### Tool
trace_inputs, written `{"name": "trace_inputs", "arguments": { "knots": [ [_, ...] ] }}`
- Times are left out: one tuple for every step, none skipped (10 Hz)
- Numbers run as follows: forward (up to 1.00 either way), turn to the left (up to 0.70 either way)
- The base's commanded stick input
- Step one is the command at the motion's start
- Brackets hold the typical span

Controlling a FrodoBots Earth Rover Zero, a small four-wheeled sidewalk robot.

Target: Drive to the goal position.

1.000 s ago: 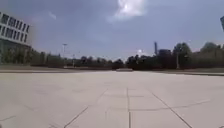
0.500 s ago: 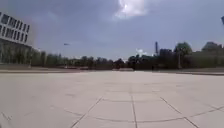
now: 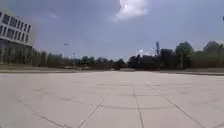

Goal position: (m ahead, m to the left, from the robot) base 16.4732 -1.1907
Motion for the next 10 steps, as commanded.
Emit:
{"name": "trace_inputs", "arguments": {
  "knots": [
    [0.70, 0.00],
    [0.70, 0.00],
    [0.70, 0.00],
    [0.70, 0.00],
    [0.70, 0.00],
    [0.70, 0.00],
    [0.70, 0.00],
    [0.70, 0.00],
    [0.70, 0.00],
    [0.70, 0.00]
  ]
}}
